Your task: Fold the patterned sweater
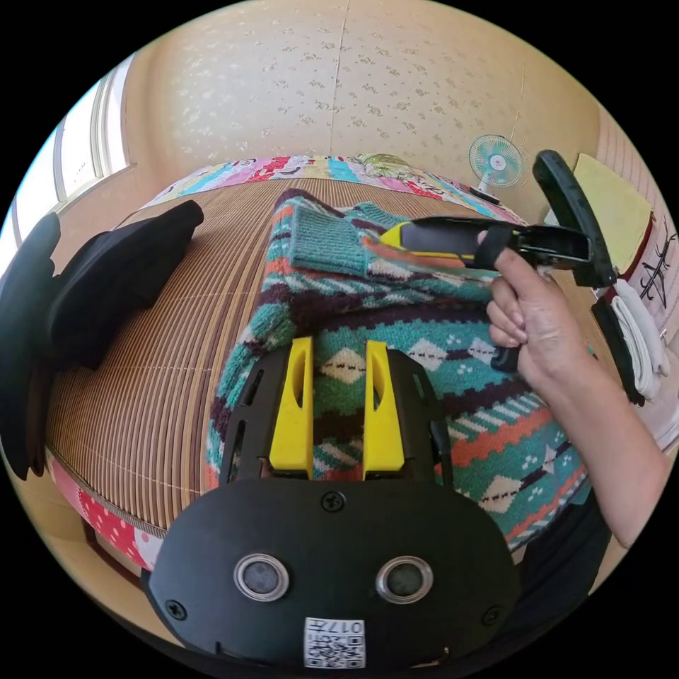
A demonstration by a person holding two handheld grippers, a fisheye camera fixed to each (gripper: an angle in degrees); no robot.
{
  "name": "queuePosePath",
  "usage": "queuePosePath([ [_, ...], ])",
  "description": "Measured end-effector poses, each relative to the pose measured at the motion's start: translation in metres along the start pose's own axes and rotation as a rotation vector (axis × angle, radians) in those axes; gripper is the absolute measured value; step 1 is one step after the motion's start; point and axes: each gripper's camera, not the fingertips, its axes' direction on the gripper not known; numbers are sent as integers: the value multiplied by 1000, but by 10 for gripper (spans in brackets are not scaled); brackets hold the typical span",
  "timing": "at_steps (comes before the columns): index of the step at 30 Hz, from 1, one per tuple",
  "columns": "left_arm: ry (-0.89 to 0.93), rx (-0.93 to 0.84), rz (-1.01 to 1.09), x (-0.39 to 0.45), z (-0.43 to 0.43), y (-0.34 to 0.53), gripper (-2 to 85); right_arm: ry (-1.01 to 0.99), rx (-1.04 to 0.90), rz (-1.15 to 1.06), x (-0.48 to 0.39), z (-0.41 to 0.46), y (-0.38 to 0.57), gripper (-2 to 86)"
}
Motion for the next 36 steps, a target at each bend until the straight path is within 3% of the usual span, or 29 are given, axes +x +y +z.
queuePosePath([
  [3, 1, 0, -1, -2, 1, -2, 112, 13, 42, 39, 14, -58, 56, 143],
  [7, -3, -1, 0, -5, 2, -6, 112, 411, 154, 165, 29, -134, 152, 157],
  [10, -6, -1, 1, -7, 2, -9, 112, 612, 66, 209, 59, -111, 195, 164],
  [16, 0, -7, -6, -15, 4, -17, 112, 723, 66, 128, 63, -81, 204, 164],
  [20, 32, -16, -25, -26, 4, -23, 111, 667, 90, 145, 79, -86, 212, 162],
  [31, 459, 4, -273, -119, 18, -30, 55, 696, 97, 127, 90, -81, 225, 162],
  [36, 492, 11, -293, -126, 23, -36, 46, 712, 94, 121, 92, -78, 229, 162],
])
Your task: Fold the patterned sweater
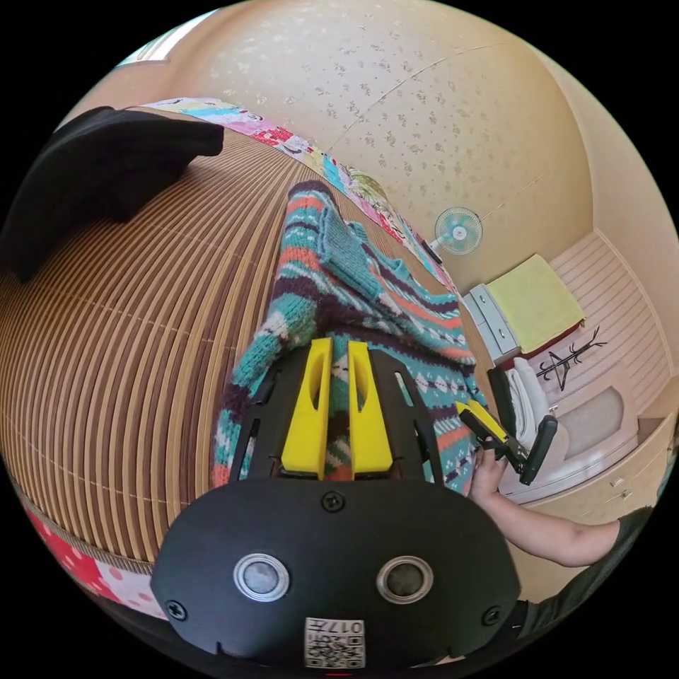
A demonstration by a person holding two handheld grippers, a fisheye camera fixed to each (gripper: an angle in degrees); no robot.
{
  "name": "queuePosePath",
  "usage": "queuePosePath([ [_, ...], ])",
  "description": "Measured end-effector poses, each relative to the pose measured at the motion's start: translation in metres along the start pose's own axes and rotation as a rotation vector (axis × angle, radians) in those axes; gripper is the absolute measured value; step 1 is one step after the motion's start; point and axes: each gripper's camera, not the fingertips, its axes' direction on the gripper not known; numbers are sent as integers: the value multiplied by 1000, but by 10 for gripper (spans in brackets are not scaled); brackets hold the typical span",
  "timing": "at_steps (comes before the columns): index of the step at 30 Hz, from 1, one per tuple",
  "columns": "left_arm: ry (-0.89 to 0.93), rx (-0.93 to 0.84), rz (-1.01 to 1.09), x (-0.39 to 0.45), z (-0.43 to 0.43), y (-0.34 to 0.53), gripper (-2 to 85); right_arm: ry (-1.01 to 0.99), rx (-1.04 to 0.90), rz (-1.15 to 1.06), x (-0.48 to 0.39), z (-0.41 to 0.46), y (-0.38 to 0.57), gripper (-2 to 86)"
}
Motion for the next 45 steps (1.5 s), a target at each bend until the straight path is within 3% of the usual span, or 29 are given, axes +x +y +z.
queuePosePath([
  [20, 71, 3, -9, 27, 33, -32, 2, 17, 2, -6, -10, -1, 10, 162],
  [23, 94, 16, 87, 56, 35, -32, -5, 17, 6, -6, -14, -1, 11, 161],
  [26, 125, -130, 189, 95, 44, -33, 0, 15, 6, -6, -18, -3, 10, 160],
  [30, 316, -187, 327, 131, 21, 8, 82, 20, 8, -8, -25, -5, 9, 159],
  [33, 198, -328, 394, 155, 7, 30, 138, 34, 10, -14, -34, -6, 8, 159],
  [37, -366, -558, 413, 176, 7, 45, 94, 40, 10, -16, -44, -10, 5, 160],
  [39, -462, -634, 364, 177, 9, 40, 82, 39, 9, -16, -48, -12, 3, 160],
  [43, -498, -820, 226, 170, 25, 33, 168, 37, 8, -14, -58, -17, -2, 161],
  [45, -464, -780, 206, 168, 30, 30, 178, 39, 9, -15, -63, -20, -4, 161],
])
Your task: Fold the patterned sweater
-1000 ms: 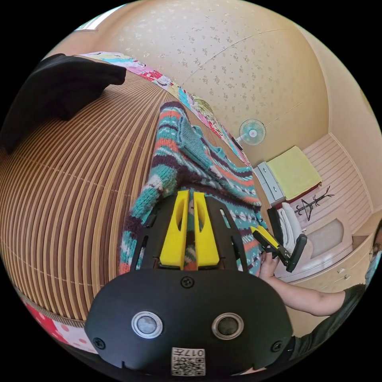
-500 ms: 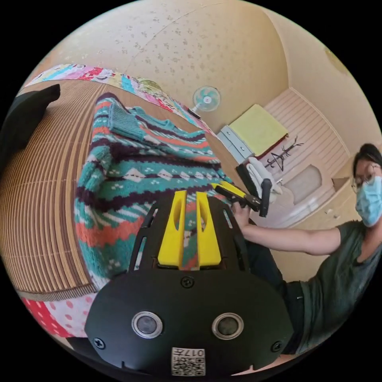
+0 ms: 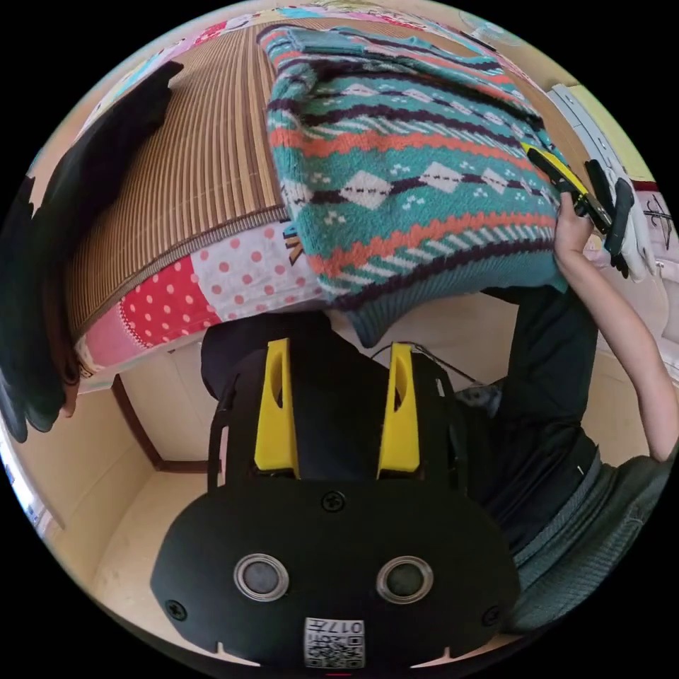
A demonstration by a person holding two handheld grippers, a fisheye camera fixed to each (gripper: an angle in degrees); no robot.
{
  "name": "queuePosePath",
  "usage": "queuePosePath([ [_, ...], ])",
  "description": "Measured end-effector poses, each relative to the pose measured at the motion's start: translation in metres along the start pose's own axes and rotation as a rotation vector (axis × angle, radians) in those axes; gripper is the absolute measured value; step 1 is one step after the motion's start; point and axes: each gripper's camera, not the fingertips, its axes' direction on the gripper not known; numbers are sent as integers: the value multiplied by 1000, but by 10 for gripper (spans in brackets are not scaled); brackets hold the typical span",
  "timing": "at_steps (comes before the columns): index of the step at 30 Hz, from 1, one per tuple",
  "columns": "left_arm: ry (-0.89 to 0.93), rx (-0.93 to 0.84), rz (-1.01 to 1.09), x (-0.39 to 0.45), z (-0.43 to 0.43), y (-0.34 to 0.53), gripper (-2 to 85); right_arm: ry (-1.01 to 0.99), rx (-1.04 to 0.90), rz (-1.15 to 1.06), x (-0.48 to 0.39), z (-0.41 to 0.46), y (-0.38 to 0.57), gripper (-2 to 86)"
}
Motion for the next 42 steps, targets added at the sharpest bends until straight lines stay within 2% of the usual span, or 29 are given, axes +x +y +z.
queuePosePath([
  [4, 150, -85, 16, -6, 27, -31, 158, -1, 0, 0, -10, -8, -7, 160],
  [8, 158, -127, -2, -17, 52, -47, 161, -3, 0, 1, -20, -16, -16, 160],
  [10, 221, -147, -19, -31, 65, -51, 155, -2, 2, 1, -24, -21, -20, 159],
  [15, 480, -179, -32, -58, 73, -37, 56, 8, 10, -14, -37, -34, -33, 154],
  [20, 722, -35, -13, -82, 42, 6, 47, 4, 9, -12, -44, -52, -52, 151],
  [25, 1159, 273, 97, -107, 4, 54, 44, -37, -21, 4, -40, -71, -76, 148],
  [27, 1250, 345, 116, -117, -4, 64, 44, -84, -75, 15, -31, -78, -91, 144],
  [29, 1267, 392, 127, -126, -14, 73, 44, -166, -218, -25, -15, -97, -116, 129],
  [31, 1271, 439, 158, -137, -27, 84, 44, -201, -283, -59, 1, -127, -124, 94],
  [34, 1319, 469, 181, -150, -33, 94, 43, -271, -281, -70, 42, -195, -112, 59],
  [36, 1324, 468, 184, -156, -34, 100, 43, -278, -307, -9, 73, -228, -98, 69],
  [39, 1324, 450, 184, -164, -30, 105, 44, -338, -455, 108, 120, -247, -68, 88],
  [41, 1346, 447, 194, -168, -28, 107, 44, -526, -623, 151, 139, -237, -48, 118],
  [42, 1367, 449, 201, -170, -27, 107, 44, -570, -640, 153, 141, -236, -44, 126],
])
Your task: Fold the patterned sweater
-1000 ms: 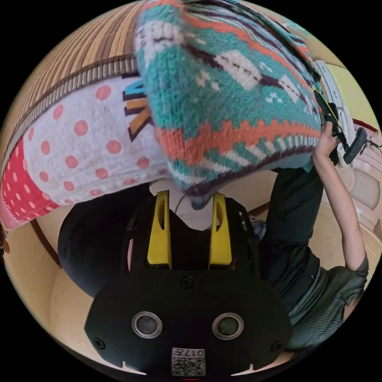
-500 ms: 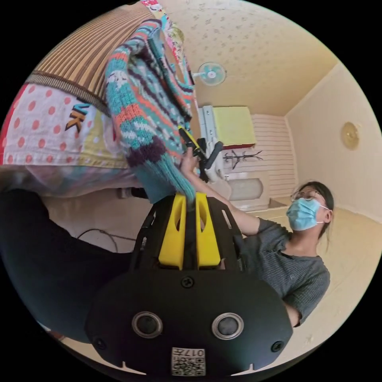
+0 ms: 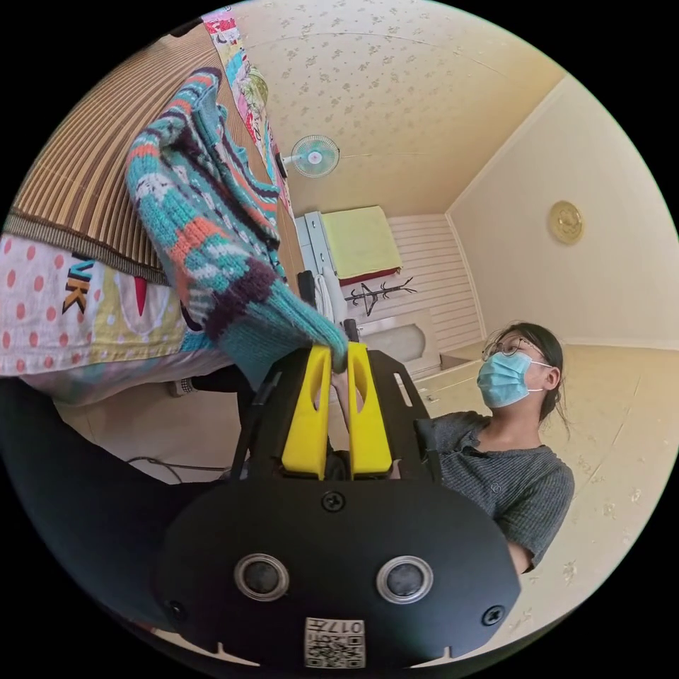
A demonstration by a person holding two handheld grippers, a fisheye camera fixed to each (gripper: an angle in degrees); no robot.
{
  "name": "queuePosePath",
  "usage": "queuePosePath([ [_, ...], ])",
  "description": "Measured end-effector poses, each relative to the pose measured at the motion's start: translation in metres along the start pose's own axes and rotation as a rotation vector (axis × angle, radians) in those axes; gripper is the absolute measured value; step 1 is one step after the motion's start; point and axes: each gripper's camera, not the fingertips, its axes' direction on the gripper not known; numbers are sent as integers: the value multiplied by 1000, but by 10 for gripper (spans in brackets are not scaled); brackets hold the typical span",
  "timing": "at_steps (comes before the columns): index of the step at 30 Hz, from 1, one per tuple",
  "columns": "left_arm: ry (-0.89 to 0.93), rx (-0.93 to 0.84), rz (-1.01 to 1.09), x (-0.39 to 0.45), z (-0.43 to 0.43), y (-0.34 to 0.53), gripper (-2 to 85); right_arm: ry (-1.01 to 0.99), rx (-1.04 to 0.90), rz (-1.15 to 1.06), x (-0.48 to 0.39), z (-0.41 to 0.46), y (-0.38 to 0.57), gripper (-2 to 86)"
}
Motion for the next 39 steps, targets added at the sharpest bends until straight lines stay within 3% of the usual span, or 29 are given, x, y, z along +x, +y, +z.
queuePosePath([
  [2, 28, 5, -1, -1, -4, 0, 43, -40, -28, -14, 1, 3, 7, 146],
  [6, 38, 8, -1, 3, -14, 1, 44, 63, -10, 29, -9, -8, 3, 134],
  [10, 47, 24, 10, 11, -26, 8, 44, 37, -215, 10, -19, -12, -18, 103],
  [12, 65, 35, 11, 13, -32, 13, 44, 20, -217, -11, -24, -29, -16, 71],
  [15, 97, 53, 30, 22, -45, 22, 43, -165, -113, -77, -25, -83, 8, 37],
  [20, 142, 92, 96, 47, -69, 42, 43, -911, 444, -216, 22, -230, 104, 24],
  [29, 364, 64, 386, 119, -76, 71, 41, -1175, 822, -506, -17, -349, 158, 20],
  [33, 196, 157, 300, 102, -76, 77, 42, -1060, 808, -286, 0, -337, 120, 19],
  [39, 87, 373, 207, 56, -86, 25, 42, -1093, 828, -39, 20, -312, -10, 20],
])
